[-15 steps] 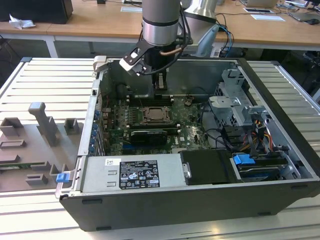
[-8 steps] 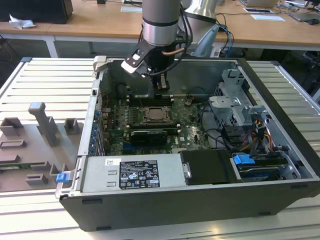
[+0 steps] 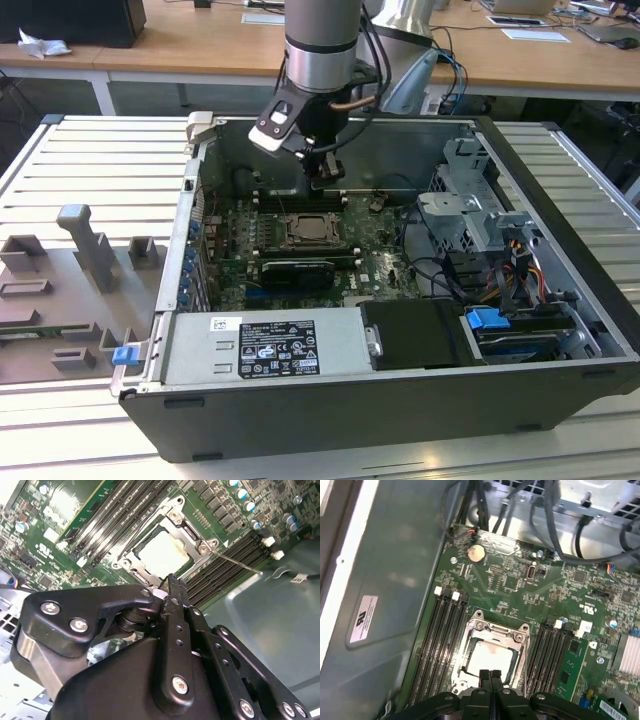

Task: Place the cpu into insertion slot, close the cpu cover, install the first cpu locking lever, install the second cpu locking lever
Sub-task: 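Install the first cpu locking lever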

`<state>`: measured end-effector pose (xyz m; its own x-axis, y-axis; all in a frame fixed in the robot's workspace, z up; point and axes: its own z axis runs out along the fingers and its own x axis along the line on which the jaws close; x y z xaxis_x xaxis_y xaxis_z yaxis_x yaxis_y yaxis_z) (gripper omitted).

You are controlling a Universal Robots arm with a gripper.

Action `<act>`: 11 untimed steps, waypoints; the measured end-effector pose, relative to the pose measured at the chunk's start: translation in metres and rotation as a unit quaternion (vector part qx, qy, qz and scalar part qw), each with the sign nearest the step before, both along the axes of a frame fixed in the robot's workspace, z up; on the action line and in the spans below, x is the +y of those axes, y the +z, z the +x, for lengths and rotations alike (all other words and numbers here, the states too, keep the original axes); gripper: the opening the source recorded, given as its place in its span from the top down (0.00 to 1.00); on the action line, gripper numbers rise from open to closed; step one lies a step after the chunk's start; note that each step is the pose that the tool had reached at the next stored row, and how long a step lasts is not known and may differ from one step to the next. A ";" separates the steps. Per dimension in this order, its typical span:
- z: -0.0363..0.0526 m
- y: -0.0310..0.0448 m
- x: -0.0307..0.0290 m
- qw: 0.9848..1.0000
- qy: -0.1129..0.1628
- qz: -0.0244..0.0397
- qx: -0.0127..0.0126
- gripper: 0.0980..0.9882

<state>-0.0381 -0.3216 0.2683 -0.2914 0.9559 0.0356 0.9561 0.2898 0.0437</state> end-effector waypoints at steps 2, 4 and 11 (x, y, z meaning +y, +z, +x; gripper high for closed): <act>0.0000 0.0000 0.0000 1.000 0.011 0.000 0.000 0.99; 0.0000 0.0000 0.0000 1.000 0.024 0.000 0.000 0.99; 0.0000 -0.0001 0.0000 0.998 0.068 0.000 0.000 0.99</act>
